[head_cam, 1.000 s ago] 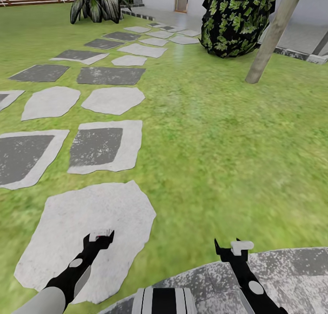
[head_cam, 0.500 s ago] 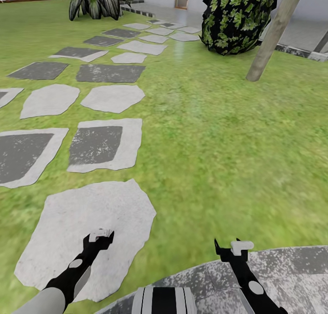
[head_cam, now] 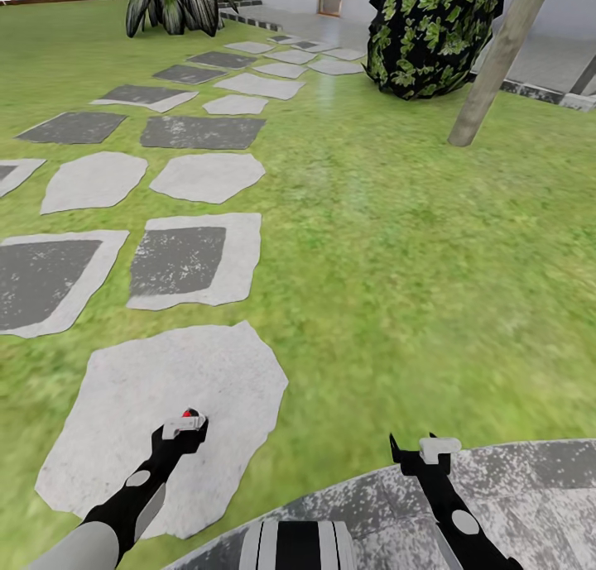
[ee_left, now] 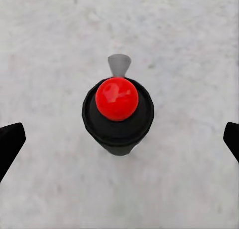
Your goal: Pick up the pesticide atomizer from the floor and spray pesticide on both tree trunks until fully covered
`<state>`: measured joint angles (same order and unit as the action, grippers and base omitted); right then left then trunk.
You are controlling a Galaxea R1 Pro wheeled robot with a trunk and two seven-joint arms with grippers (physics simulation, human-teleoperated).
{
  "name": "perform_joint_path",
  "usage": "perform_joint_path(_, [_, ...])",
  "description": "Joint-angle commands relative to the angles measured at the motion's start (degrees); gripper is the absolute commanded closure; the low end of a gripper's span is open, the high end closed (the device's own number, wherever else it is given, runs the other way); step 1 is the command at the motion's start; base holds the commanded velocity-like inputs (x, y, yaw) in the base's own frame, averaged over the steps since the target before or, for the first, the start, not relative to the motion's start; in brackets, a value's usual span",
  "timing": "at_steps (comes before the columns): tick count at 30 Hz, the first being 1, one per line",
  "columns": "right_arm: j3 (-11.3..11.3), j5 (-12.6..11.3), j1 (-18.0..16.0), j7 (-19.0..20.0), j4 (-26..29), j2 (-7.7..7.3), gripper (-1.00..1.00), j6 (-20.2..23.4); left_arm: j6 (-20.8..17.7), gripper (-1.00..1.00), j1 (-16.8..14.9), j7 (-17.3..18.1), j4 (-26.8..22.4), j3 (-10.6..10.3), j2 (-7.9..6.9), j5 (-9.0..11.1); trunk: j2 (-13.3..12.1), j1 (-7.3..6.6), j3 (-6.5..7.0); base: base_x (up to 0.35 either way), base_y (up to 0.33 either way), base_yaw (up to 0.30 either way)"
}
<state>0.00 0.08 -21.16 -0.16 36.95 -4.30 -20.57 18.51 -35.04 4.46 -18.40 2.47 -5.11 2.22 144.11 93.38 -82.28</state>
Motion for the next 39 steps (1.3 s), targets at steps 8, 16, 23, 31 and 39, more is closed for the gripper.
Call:
perform_joint_path(8, [0.0, 0.0, 0.0, 0.0, 0.0, 0.00, -1.00, -0.2, 0.1, -1.00, 0.0, 0.5, 0.2, 0.3, 0.01, 0.2, 0.1, 0.07, -0.70, 0.000, 0.000, 0.000])
perform_joint_path(16, [0.0, 0.0, 0.0, 0.0, -0.1, 0.00, -1.00, -0.2, 0.1, -1.00, 0.0, 0.5, 0.0, 0.3, -0.07, 0.2, 0.1, 0.22, -2.03, 0.000, 0.000, 0.000])
perform_joint_path(23, [0.0, 0.0, 0.0, 0.0, 0.0, 0.10, -1.00, -0.2, 0.1, -1.00, 0.0, 0.5, 0.0, 0.3, -0.08, 0.2, 0.2, 0.33, -2.91, 0.000, 0.000, 0.000])
perform_joint_path(31, [0.0, 0.0, 0.0, 0.0, 0.0, 0.17, -1.00, -0.1, 0.1, -1.00, 0.0, 0.4, 0.2, 0.2, 0.01, 0.1, 0.2, 0.33, -2.91, 0.000, 0.000, 0.000])
perform_joint_path(39, [0.0, 0.0, 0.0, 0.0, 0.1, 0.17, -1.00, -0.2, 0.1, -1.00, 0.0, 0.4, 0.2, 0.3, 0.05, 0.2, 0.2, 0.33, -2.91, 0.085, 0.000, 0.000])
